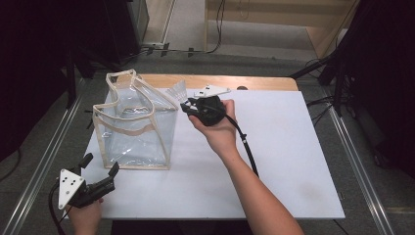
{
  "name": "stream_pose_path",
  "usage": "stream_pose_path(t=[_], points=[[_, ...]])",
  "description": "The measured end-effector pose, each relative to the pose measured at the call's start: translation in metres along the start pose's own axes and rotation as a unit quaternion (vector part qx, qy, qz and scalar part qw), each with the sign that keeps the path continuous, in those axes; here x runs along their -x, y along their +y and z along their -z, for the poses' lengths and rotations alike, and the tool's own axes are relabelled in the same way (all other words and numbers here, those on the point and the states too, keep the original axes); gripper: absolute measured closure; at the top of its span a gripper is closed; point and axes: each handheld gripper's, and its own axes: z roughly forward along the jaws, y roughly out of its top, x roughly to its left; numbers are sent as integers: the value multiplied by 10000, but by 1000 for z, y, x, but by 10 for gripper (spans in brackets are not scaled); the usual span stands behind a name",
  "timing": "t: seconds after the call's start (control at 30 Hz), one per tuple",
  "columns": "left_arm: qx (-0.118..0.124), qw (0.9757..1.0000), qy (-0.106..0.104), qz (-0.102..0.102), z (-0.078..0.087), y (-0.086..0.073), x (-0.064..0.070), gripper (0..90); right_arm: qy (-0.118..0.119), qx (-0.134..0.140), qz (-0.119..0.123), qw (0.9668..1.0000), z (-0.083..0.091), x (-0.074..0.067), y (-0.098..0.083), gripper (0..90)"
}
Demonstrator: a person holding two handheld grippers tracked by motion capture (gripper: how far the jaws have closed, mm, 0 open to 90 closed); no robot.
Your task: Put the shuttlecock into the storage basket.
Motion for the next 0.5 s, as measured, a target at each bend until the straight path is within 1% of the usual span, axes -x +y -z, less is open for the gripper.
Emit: stream_pose_path(t=[0.5], points=[[4, 10000, 20, -17, -1, 0, 1, 137, 100, 119, 63, 9999, 3, -7, 11, 627]])
